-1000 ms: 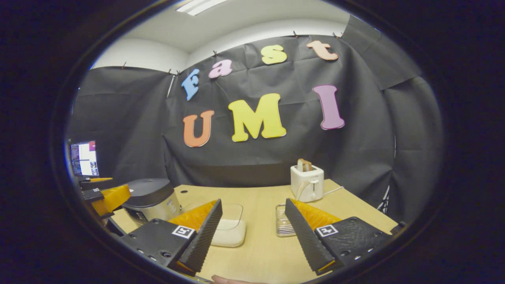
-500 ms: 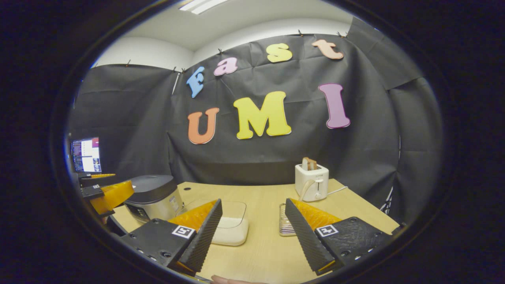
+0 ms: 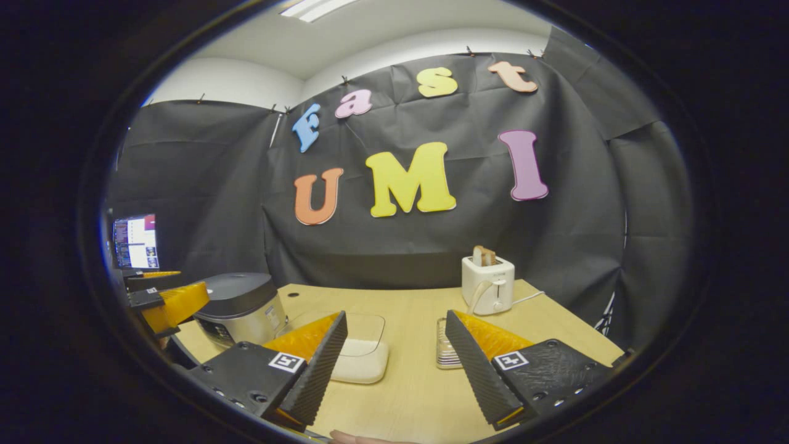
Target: Close the left gripper, press the button to open the rice cooker; take a wooden spoon from the chopstick holder with the right hand, scoop a spoonful of rice and pour it into the rice cooker, then put the wooden spoon back into the chopstick holder.
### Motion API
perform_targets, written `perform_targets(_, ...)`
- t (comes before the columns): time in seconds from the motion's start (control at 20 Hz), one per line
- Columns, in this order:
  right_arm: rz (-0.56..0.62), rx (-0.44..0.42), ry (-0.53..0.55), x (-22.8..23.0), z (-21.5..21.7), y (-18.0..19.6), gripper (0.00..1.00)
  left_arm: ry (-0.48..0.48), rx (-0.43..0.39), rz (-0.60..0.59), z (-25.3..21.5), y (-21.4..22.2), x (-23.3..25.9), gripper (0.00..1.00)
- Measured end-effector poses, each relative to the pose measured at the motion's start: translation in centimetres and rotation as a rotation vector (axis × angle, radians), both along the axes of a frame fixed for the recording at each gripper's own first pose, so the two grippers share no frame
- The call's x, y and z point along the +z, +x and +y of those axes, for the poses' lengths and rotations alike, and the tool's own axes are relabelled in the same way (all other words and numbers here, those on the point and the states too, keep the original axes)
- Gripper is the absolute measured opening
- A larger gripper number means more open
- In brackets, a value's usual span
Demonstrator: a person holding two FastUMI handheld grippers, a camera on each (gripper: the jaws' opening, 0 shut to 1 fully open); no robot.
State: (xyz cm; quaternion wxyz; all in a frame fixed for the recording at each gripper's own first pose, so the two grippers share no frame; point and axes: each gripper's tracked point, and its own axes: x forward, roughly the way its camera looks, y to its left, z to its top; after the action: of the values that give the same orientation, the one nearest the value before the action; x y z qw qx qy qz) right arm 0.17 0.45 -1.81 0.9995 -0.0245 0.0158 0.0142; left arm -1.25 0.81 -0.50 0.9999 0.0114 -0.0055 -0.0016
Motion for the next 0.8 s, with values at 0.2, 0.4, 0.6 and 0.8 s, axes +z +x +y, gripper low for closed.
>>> perform_targets(0.2, 0.001, -0.017, 0.009, 0.1, -0.8, 0.3, 0.95, -0.004, -0.008, 0.021, 0.7, 0.6, -0.3, 0.94)
perform_targets(0.4, -0.014, -0.041, 0.027, 0.7, -2.1, 0.3, 0.96, -0.045, 0.030, 0.080, 3.8, 2.0, -1.4, 0.70)
perform_targets(0.6, -0.016, -0.056, 0.037, 1.0, -3.0, 0.4, 0.95, -0.035, 0.093, 0.148, 7.6, 3.1, -2.5, 0.39)
perform_targets(0.8, -0.023, -0.063, 0.059, 1.4, -3.9, 0.3, 0.95, -0.077, 0.092, 0.241, 10.5, 5.2, -3.2, 0.06)
